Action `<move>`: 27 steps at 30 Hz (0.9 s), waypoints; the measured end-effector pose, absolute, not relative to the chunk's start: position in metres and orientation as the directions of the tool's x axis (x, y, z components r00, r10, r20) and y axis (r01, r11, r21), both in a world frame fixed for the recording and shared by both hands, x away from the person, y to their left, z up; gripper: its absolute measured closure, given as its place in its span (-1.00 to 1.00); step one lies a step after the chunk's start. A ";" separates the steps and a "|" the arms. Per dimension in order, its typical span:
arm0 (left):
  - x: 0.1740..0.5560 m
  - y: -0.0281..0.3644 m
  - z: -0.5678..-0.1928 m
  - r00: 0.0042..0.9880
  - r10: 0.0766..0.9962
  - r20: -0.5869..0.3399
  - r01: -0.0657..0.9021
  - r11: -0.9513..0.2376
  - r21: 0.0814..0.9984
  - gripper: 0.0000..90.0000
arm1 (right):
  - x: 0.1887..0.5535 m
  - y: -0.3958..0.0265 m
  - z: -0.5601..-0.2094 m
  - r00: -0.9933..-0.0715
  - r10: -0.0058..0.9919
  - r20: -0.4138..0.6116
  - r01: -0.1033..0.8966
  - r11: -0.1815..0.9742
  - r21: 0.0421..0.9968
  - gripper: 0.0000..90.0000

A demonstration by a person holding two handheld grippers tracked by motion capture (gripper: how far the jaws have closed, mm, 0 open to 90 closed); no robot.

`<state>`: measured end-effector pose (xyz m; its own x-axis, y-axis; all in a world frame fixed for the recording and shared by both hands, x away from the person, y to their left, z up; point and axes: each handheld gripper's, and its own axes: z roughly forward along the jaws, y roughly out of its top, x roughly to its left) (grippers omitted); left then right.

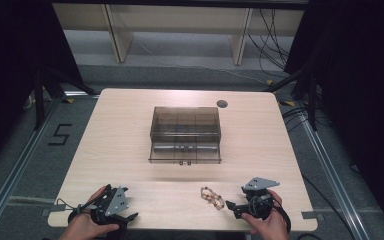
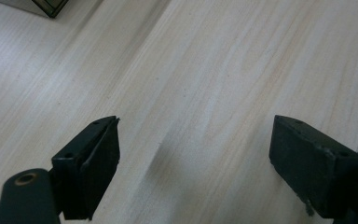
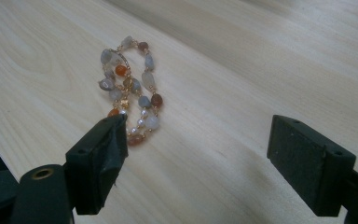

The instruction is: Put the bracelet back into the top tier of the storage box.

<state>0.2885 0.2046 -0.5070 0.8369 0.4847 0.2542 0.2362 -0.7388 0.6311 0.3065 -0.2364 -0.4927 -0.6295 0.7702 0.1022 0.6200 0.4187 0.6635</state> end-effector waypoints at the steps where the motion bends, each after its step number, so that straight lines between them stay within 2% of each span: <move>1: 0.288 0.205 -0.507 0.837 0.485 0.254 0.236 -0.739 0.631 -0.64 | 0.307 -0.236 -0.493 -0.630 0.770 0.102 0.620 0.419 0.664 -0.53; 14: 0.289 0.206 -0.506 0.844 0.469 0.262 0.228 -0.754 0.615 -0.64 | 0.307 -0.233 -0.492 -0.645 0.759 0.088 0.617 0.450 0.646 -0.52; 15: 0.289 0.206 -0.505 0.847 0.460 0.266 0.224 -0.763 0.606 -0.64 | 0.307 -0.231 -0.496 -0.647 0.759 0.077 0.593 0.437 0.676 -0.52; 20: 0.289 0.206 -0.505 0.847 0.460 0.266 0.224 -0.763 0.606 -0.64 | 0.307 -0.230 -0.490 -0.653 0.753 0.086 0.618 0.463 0.636 -0.52; 22: 0.289 0.206 -0.505 0.847 0.460 0.266 0.224 -0.764 0.606 -0.64 | 0.309 -0.227 -0.494 -0.659 0.749 0.068 0.580 0.448 0.681 -0.52; 23: 0.290 0.206 -0.505 0.847 0.460 0.266 0.225 -0.764 0.605 -0.64 | 0.309 -0.229 -0.490 -0.672 0.738 0.062 0.591 0.483 0.646 -0.52; 25: 0.290 0.206 -0.505 0.847 0.460 0.266 0.225 -0.763 0.606 -0.64 | 0.309 -0.225 -0.492 -0.669 0.741 0.064 0.577 0.463 0.673 -0.52; 26: 0.290 0.206 -0.505 0.847 0.461 0.266 0.225 -0.763 0.606 -0.64 | 0.309 -0.226 -0.489 -0.676 0.734 0.063 0.591 0.489 0.641 -0.52; 27: 0.290 0.206 -0.505 0.847 0.461 0.266 0.225 -0.763 0.606 -0.64 | 0.309 -0.224 -0.490 -0.673 0.736 0.069 0.585 0.474 0.658 -0.51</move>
